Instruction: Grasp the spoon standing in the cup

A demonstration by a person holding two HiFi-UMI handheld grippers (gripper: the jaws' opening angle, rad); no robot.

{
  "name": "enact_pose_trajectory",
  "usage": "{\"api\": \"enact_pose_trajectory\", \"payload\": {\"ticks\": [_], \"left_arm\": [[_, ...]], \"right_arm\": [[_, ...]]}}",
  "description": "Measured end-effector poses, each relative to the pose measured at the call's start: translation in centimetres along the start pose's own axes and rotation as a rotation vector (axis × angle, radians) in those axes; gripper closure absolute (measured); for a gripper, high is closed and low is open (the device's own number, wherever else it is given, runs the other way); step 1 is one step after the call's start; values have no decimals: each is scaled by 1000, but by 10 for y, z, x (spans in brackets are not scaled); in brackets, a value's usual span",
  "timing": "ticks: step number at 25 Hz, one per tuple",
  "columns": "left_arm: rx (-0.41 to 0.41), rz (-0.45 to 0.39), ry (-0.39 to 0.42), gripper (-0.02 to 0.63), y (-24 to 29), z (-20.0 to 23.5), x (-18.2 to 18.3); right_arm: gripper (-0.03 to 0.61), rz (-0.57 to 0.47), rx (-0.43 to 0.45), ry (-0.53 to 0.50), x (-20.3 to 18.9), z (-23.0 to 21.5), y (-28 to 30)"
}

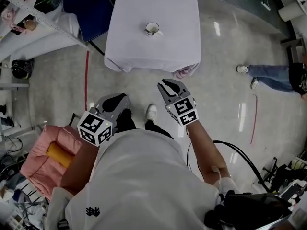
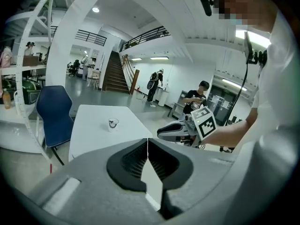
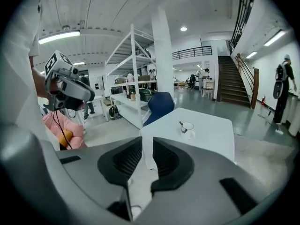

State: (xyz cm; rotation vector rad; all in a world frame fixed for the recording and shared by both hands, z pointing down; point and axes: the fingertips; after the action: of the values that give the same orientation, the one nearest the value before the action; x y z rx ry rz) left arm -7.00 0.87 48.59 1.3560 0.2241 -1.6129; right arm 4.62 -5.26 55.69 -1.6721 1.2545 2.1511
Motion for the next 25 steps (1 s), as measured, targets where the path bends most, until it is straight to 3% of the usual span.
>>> {"api": "enact_pose_trajectory", "payload": {"ticks": [10, 19, 25], "left_arm": [[-79, -8, 24, 601, 34, 107, 62], [-162, 68, 87, 600, 51, 211, 113], [-224, 146, 123, 600, 61, 256, 129]], "right_arm": [[462, 25, -118, -61, 43, -63, 117], [445, 84, -216, -64, 61, -103, 230], [437, 143, -273, -138, 49, -122, 282]]}}
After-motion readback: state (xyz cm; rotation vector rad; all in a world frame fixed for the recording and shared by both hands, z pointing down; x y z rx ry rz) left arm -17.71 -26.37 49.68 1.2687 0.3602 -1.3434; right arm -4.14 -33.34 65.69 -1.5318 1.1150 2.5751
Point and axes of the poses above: the fingertips, and each gripper's own axes: y forward along the fingers, z to its left, x out of its top, and after that the axes turned 10 degrees about -x, right-handed
